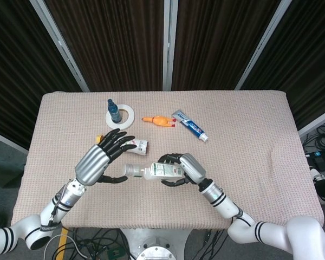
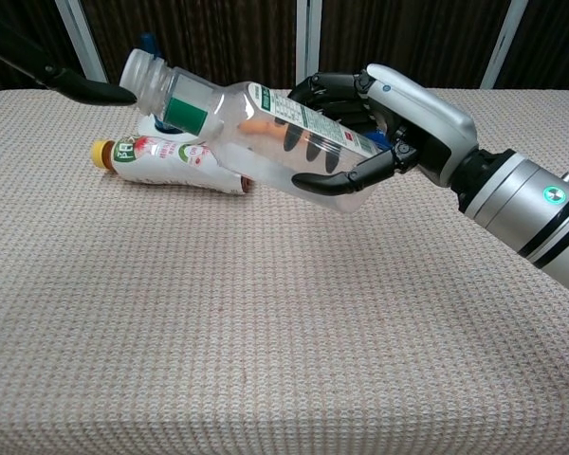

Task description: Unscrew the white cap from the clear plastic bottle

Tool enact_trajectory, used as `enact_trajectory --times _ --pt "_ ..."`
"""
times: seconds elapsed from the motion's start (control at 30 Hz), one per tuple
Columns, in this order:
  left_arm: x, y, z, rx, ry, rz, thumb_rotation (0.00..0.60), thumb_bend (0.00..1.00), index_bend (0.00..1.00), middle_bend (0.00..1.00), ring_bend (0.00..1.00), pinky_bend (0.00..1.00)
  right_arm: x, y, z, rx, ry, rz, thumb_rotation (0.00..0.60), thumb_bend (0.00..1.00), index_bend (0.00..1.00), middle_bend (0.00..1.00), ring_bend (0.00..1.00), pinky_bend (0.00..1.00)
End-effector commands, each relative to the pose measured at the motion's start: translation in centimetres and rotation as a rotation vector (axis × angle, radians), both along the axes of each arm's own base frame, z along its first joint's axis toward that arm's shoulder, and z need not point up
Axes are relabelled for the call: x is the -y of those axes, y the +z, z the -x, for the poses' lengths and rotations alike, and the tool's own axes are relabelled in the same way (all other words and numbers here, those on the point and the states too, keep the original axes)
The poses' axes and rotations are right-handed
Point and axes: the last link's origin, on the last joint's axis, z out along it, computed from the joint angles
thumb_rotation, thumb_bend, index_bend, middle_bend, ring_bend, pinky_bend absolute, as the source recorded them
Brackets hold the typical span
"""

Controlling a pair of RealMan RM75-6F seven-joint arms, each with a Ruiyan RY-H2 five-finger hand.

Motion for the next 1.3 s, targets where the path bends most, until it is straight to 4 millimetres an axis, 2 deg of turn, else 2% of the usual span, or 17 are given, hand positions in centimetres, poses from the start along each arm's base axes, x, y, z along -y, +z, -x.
enact_trajectory --times 0.03,0.3,0.43,0.57,0.83,1.1,1.3 --pt "0.0 0.1 -0.1 -0.001 -0.004 -0.002 0.6 0.0 0.2 0.11 0.05 0.02 0.0 0.0 0.0 -0.001 0.0 0.001 0.6 0.42 0.78 0.58 0.46 0.58" --pt "0.4 0.1 0.0 -0.004 -0.013 0.004 0.6 0.0 0.2 0.11 0.05 0.02 0.1 0.2 0.2 0.001 -0.005 0.006 0.6 0.42 0.78 0.58 0.46 0.58" --pt "0.8 0.1 0.6 -0.021 -0.013 0.015 0.6 0.01 0.28 0.11 0.05 0.03 0.1 0.4 0.3 0.009 -0.011 0.009 0.6 0.43 0.78 0.58 0.46 0.58" --pt "0.8 -0.2 1.1 -0.02 -0.001 0.02 0.6 0.08 0.35 0.11 0.05 0.03 0.1 0.4 0.3 0.019 -0.012 -0.001 0.6 0.46 0.78 0.58 0.46 0.58" --pt "0.5 -0.3 0.9 -0.01 0.003 0.032 0.6 0.1 0.36 0.11 0.05 0.03 0.0 0.4 0.2 0.031 -0.007 -0.004 0.6 0.46 0.78 0.58 0.46 0.58" --pt "0.5 -0.3 1.0 -0.022 0.003 0.042 0.6 0.2 0.36 0.11 0.05 0.03 0.0 0.6 0.2 0.036 -0.006 -0.001 0.6 0.46 0.78 0.58 0.46 0.58" --pt "0.6 -0.3 1.0 -0.028 -0.002 0.042 0.6 0.23 0.36 0.11 0.05 0.03 0.0 0.6 0.1 0.039 -0.005 -0.002 0.6 0.46 0.78 0.58 0.46 0.58"
